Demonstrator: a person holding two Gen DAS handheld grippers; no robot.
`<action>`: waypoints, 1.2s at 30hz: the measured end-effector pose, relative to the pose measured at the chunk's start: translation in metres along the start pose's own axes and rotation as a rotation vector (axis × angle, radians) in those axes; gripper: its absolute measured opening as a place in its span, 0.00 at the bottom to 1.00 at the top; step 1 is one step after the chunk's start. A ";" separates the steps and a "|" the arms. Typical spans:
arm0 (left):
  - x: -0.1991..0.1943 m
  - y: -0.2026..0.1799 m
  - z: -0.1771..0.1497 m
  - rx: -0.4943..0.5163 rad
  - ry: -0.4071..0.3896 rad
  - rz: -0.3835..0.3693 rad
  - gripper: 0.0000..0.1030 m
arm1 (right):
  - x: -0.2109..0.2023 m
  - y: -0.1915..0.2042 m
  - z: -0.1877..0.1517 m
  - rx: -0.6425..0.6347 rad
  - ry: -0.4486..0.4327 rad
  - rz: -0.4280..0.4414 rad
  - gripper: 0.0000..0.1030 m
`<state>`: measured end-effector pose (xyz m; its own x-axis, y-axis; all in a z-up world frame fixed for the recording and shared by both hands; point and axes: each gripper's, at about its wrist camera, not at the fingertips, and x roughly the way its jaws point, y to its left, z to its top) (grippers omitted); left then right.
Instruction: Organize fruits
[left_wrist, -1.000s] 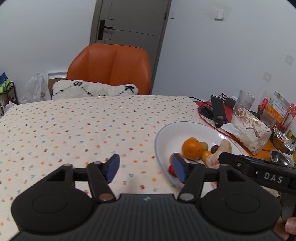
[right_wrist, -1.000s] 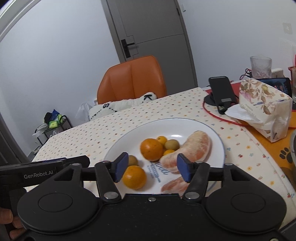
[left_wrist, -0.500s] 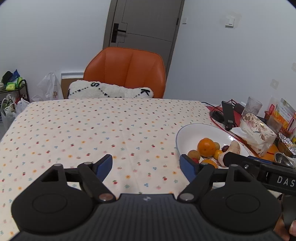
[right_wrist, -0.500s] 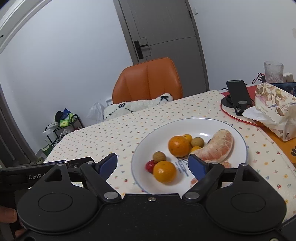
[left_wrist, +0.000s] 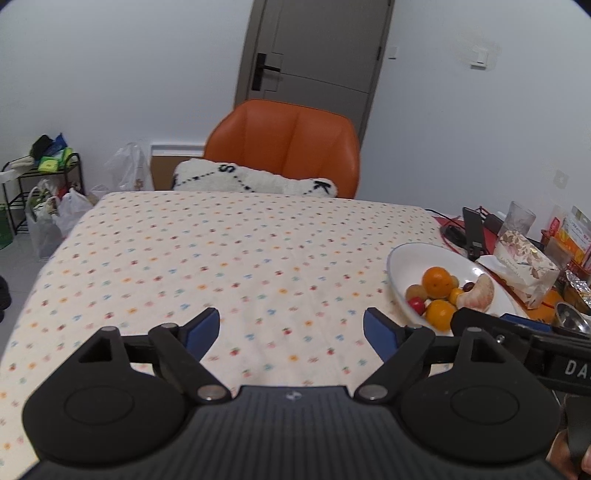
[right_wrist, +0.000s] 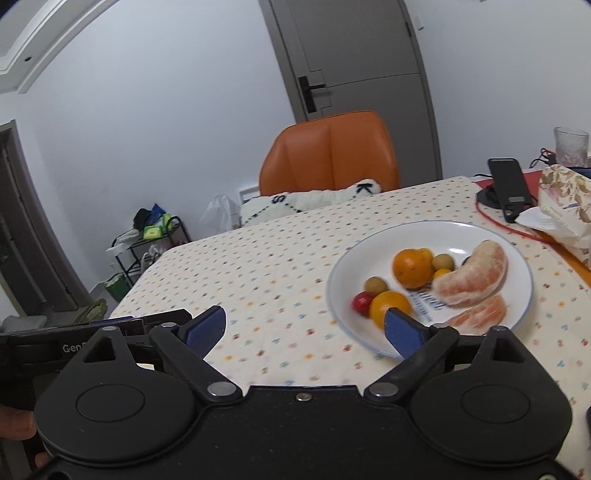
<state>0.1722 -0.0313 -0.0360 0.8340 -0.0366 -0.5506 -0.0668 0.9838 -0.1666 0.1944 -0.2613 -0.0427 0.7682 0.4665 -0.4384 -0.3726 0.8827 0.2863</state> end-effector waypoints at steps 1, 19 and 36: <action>-0.003 0.003 -0.001 -0.006 -0.002 0.008 0.82 | -0.002 0.003 -0.001 -0.006 0.000 0.006 0.92; -0.071 0.029 -0.023 0.003 -0.015 0.043 0.93 | -0.044 0.053 -0.018 -0.095 0.003 0.034 1.00; -0.129 0.034 -0.036 0.051 -0.018 0.012 0.95 | -0.102 0.065 -0.029 -0.132 -0.019 -0.010 1.00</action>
<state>0.0427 0.0004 -0.0001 0.8432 -0.0223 -0.5371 -0.0487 0.9919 -0.1177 0.0770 -0.2499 -0.0038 0.7815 0.4579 -0.4238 -0.4296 0.8875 0.1666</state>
